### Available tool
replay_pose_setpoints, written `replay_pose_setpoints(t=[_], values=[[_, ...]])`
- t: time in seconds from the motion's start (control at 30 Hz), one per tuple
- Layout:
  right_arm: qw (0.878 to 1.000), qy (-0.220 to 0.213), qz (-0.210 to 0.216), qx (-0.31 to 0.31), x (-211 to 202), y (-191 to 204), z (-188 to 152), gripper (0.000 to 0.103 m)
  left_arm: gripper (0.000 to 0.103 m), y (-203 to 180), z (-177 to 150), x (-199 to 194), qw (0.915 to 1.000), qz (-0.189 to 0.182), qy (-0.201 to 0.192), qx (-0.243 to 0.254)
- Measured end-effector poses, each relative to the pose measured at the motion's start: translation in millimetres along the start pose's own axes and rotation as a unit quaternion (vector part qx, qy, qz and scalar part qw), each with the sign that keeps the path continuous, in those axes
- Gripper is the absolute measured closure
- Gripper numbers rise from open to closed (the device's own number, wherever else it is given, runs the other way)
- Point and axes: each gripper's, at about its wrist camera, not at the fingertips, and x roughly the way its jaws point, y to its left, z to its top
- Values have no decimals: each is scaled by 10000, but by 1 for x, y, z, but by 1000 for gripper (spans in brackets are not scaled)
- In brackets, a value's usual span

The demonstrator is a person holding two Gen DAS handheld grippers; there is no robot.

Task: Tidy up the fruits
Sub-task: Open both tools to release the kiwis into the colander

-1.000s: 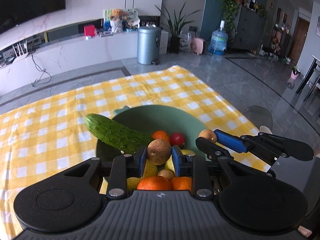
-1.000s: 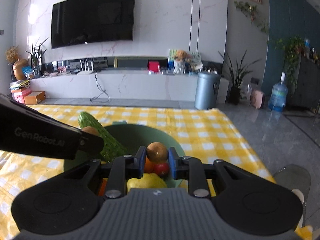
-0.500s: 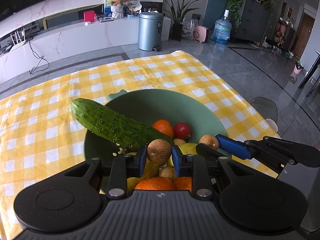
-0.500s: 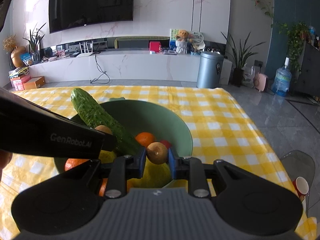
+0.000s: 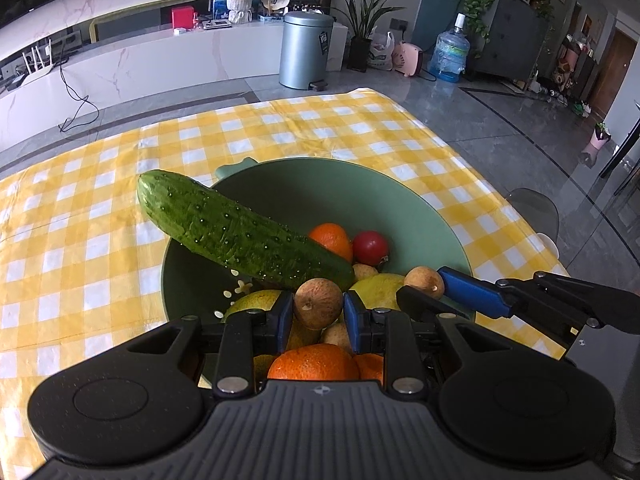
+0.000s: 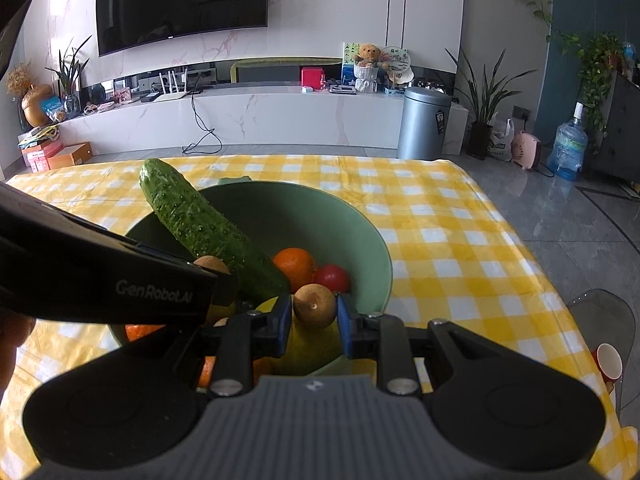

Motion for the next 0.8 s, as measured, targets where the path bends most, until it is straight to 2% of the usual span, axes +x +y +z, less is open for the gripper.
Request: replay_pose_setpoints(t=[0.1,0.17,0.27,0.4,0.47,0.57,0.73,0.8], values=[[10000,-12,-8,-9,-1,0,0,82,73,0,0,-1,10000,12,0,4],[10000,-44,-13,-12,-2,0,0,81,68,0,0,-4,10000,37,-35,18],[9998,-184,-102,19,-7,-1,0,68,61,-1,1,-12,9998,64,-154,65],[9992,-378,-143,57,-15,-2,1,64,59,-1,2,-24,9994,128,-309,90],[9985,-524,-138,50,-20,-2,0,62,55,-1,3,-32,9990,165,-405,82],[9962,-840,-210,36,-32,-2,-1,54,46,1,3,-45,9980,242,-575,81],[9880,-1447,-529,111,-59,-2,-3,31,36,4,-2,-74,9952,358,-906,68],[9844,-1648,-587,211,-71,-2,-4,27,33,6,-6,-86,9935,451,-1044,63]])
